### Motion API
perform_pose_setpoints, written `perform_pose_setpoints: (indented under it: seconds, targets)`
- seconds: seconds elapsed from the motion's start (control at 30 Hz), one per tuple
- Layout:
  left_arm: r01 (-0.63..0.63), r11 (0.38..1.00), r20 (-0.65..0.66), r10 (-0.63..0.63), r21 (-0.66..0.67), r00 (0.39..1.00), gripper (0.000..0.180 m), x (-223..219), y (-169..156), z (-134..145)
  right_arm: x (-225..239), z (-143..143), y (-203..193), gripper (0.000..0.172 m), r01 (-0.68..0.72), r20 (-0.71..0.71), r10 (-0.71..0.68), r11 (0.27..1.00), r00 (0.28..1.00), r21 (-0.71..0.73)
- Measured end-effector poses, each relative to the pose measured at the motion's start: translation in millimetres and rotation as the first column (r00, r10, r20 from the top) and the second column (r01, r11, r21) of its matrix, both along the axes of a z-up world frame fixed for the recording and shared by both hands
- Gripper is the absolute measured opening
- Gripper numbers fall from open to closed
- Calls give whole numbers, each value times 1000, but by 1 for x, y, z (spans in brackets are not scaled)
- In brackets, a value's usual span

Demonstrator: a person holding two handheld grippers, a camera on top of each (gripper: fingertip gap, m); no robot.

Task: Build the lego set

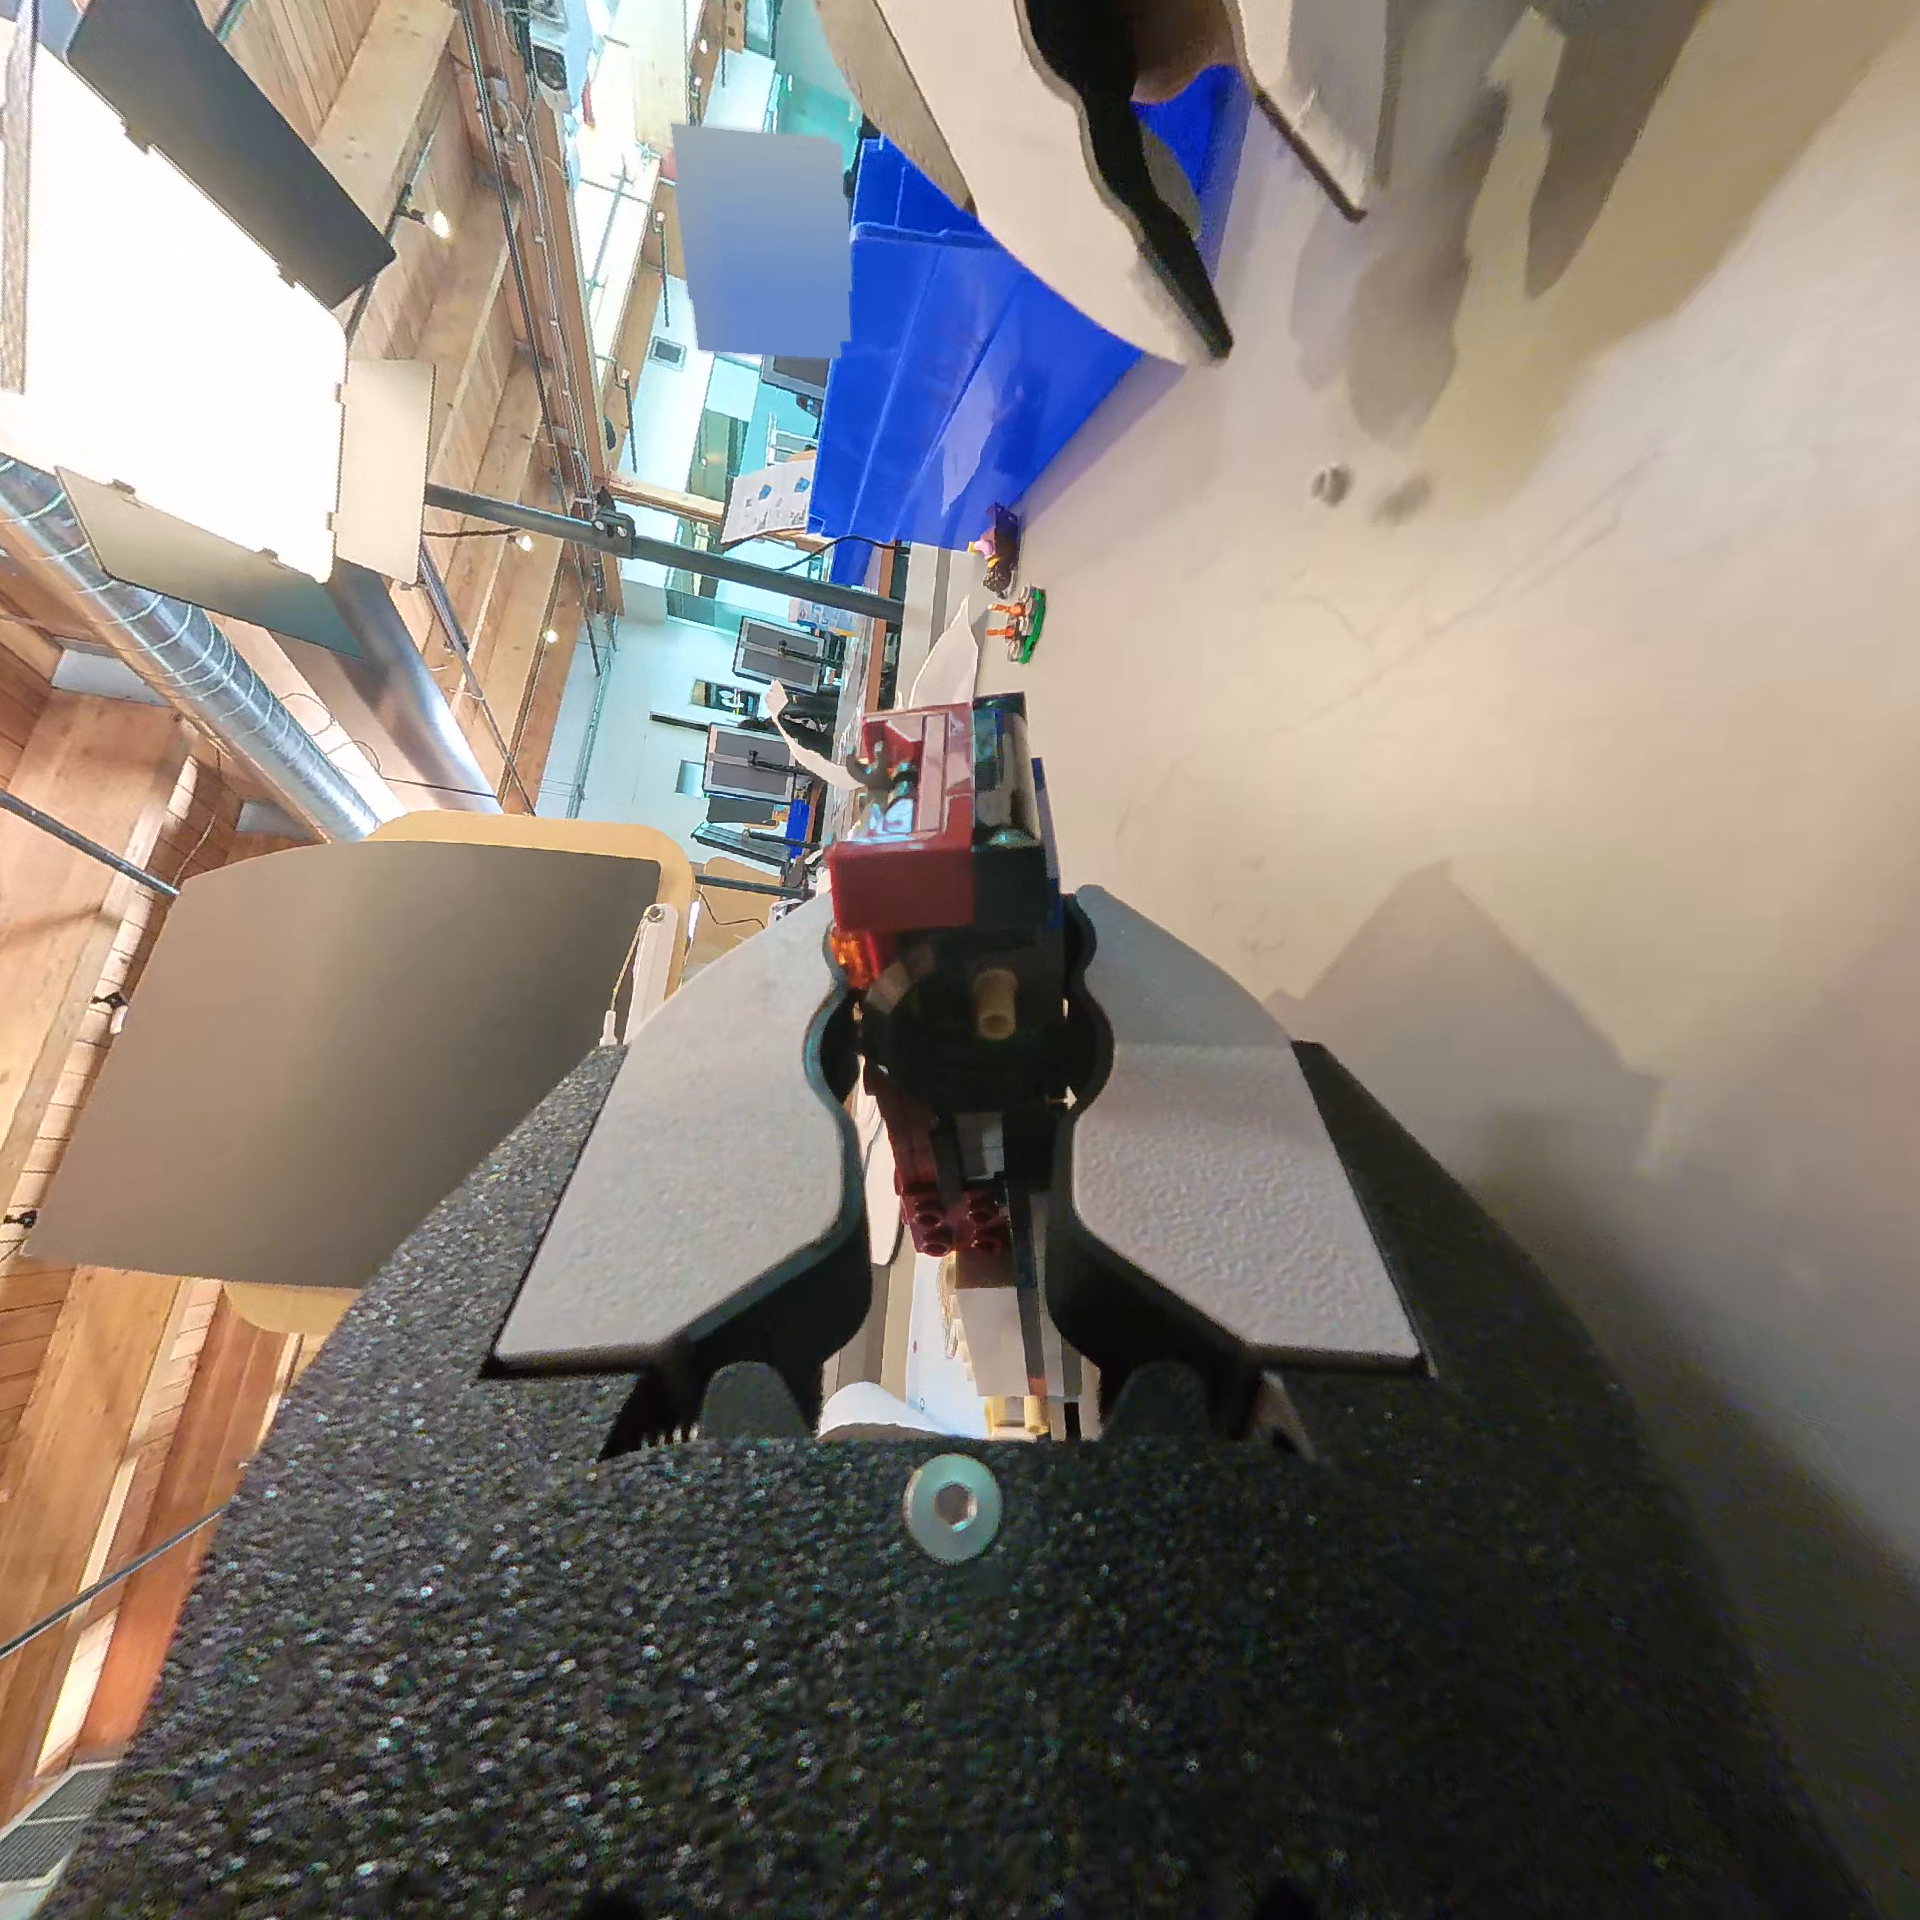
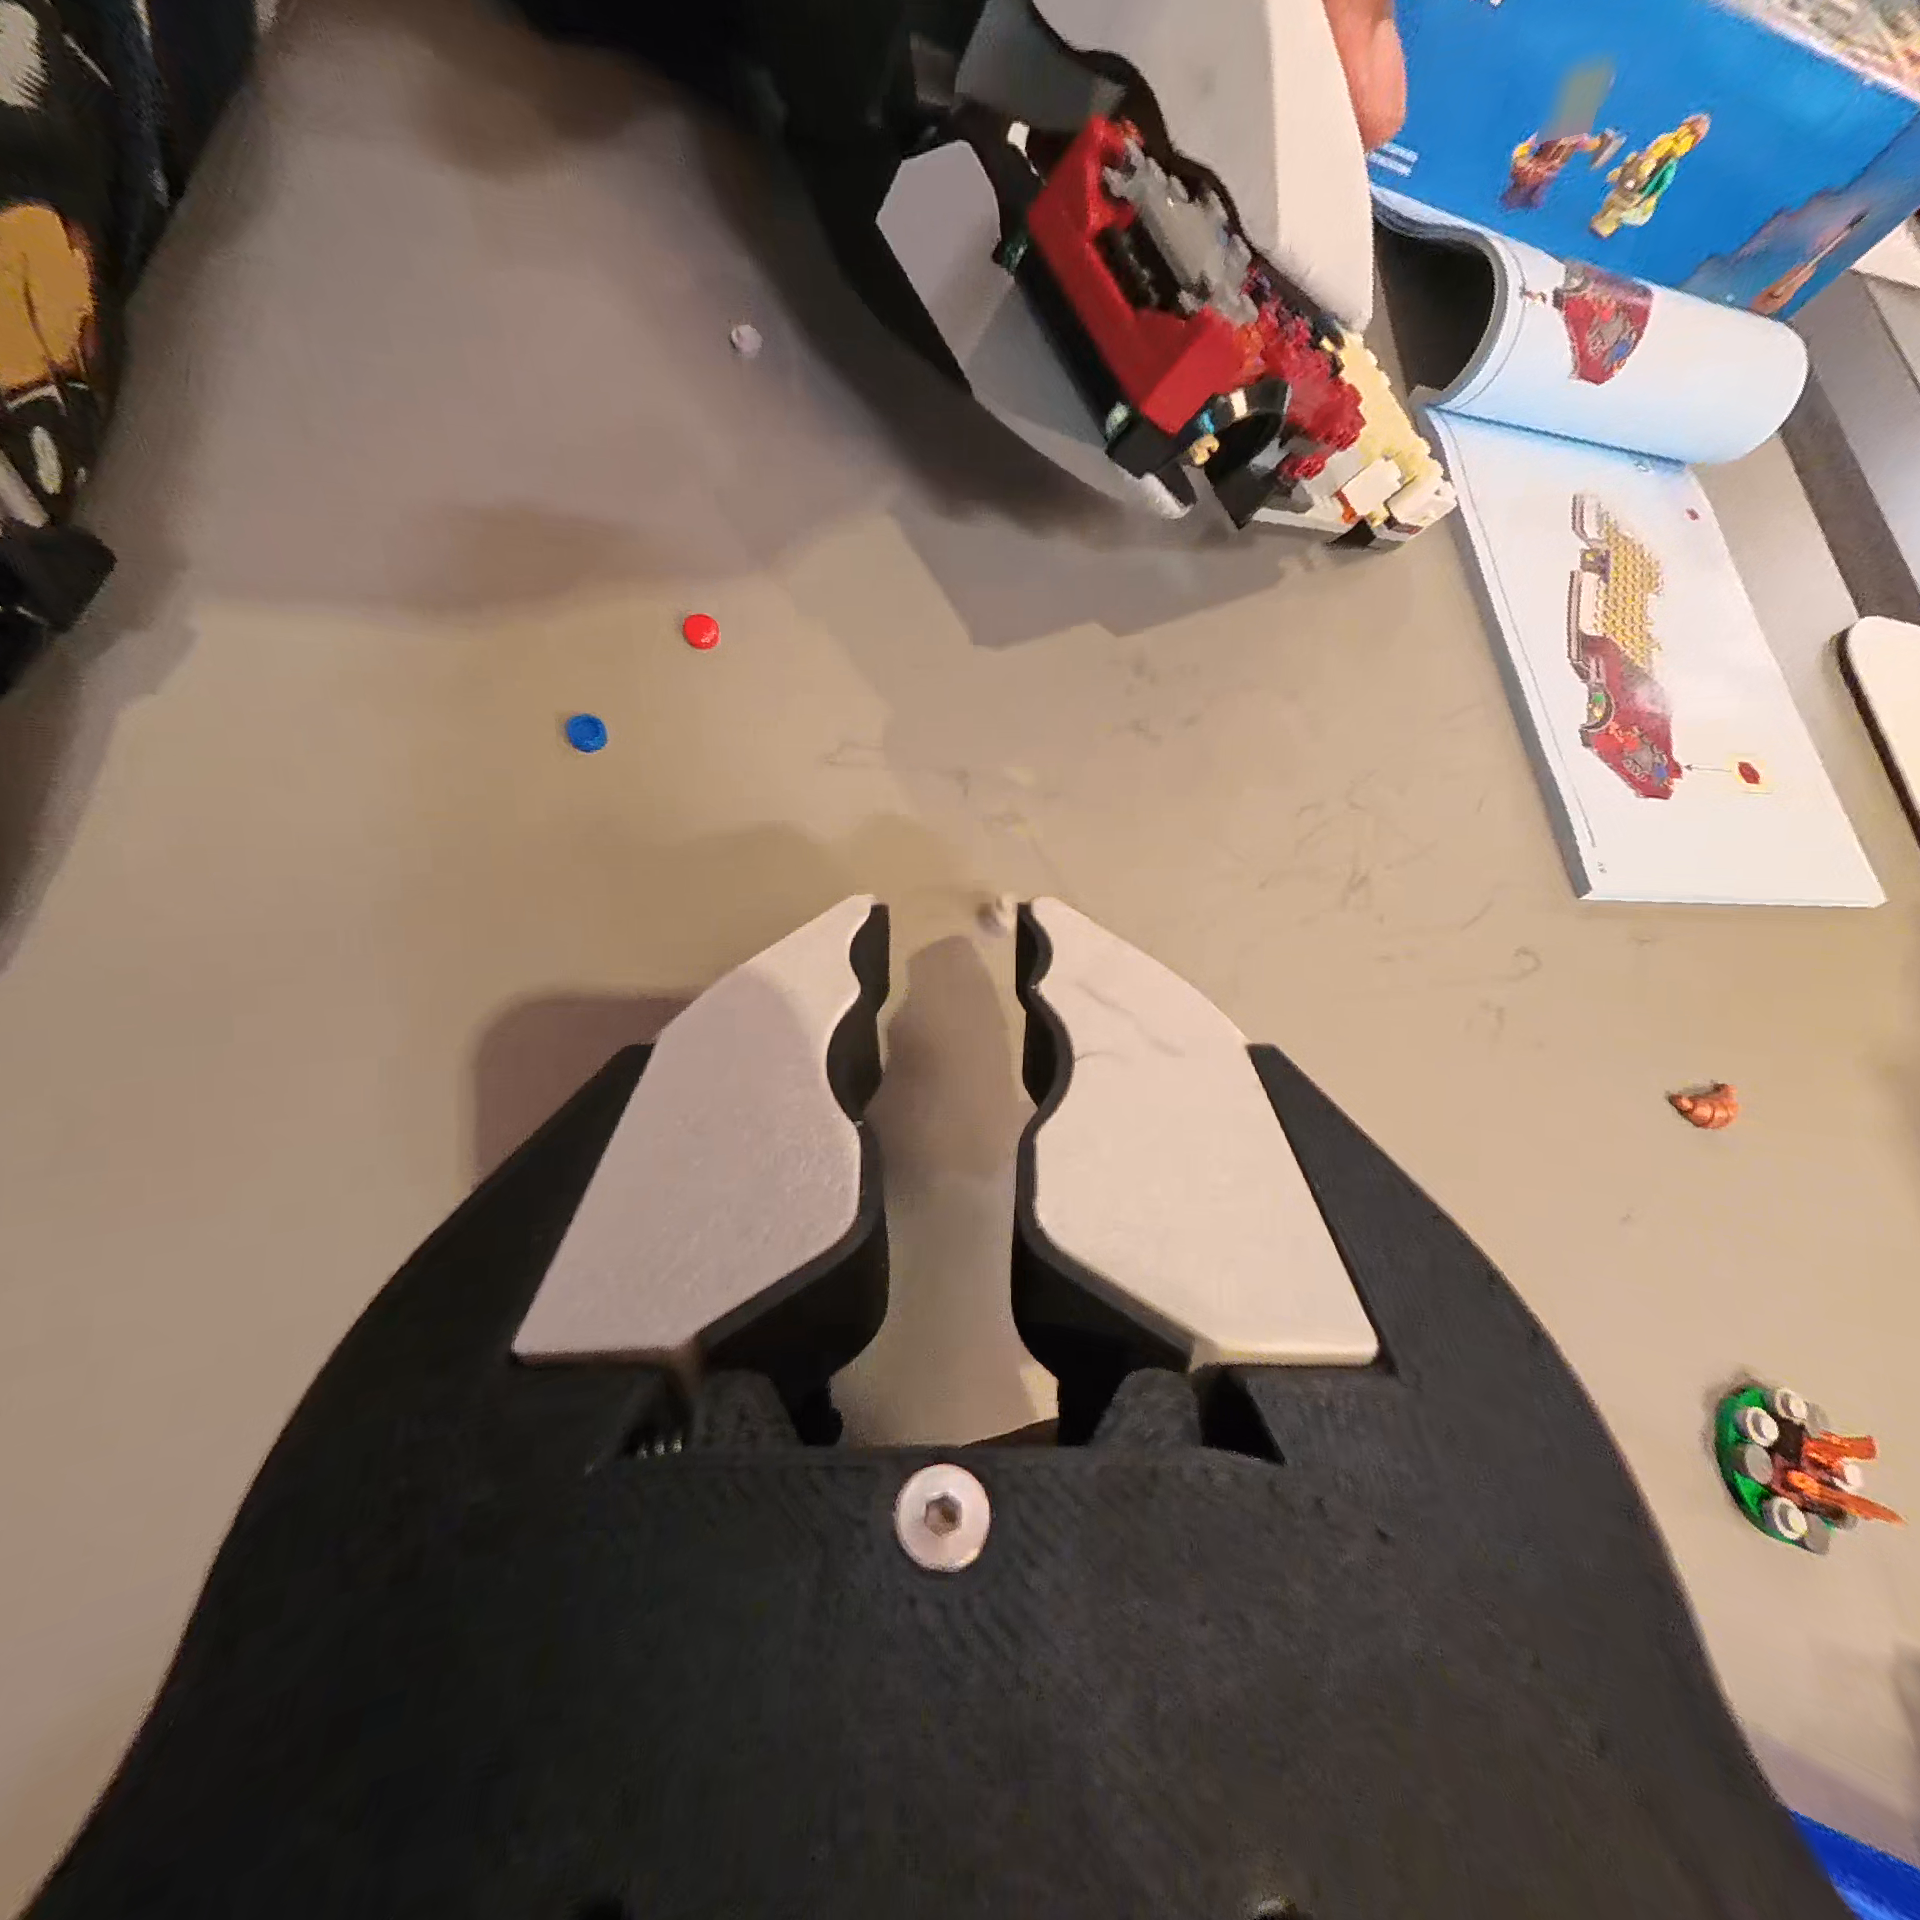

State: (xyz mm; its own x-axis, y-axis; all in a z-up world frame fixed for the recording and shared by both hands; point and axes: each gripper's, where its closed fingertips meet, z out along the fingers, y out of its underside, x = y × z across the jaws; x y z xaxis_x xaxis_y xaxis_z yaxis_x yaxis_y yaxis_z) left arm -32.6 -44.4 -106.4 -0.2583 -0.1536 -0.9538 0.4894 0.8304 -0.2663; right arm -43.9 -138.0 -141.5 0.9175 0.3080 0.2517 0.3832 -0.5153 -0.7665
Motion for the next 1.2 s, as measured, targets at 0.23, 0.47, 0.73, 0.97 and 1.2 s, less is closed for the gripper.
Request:
perform_pose_setpoints:
  seconds: [0.23, 0.47, 0.73, 0.97, 1.2]
  targets:
    - [-13, 1000, 5, 13, 16, 1000, 36, 1, 5, -2, 13, -10, 7, 23, 83, 35, -82, 996, 996, -26]
    - [-12, 999, 19, 11, 45, 1000, 36, 1, 5, -5, 32, -17, 29, 23, 220, 34, -219, 975, 975, -40]
    - [-16, 998, 26, 14, 67, 1000, 37, 2, 12, -5, 31, -21, 60, 22, 162, 83, -158, 986, 984, -49]
    - [-12, 998, 18, 11, 59, 1000, 37, 2, 21, -2, 37, -21, 84, 25, 133, 59, -129, 989, 990, -59]
    - [-12, 998, 14, 12, 56, 1000, 37, 3, 19, -4, 46, -24, 90, 28, 156, -15, -159, 982, 987, -110]
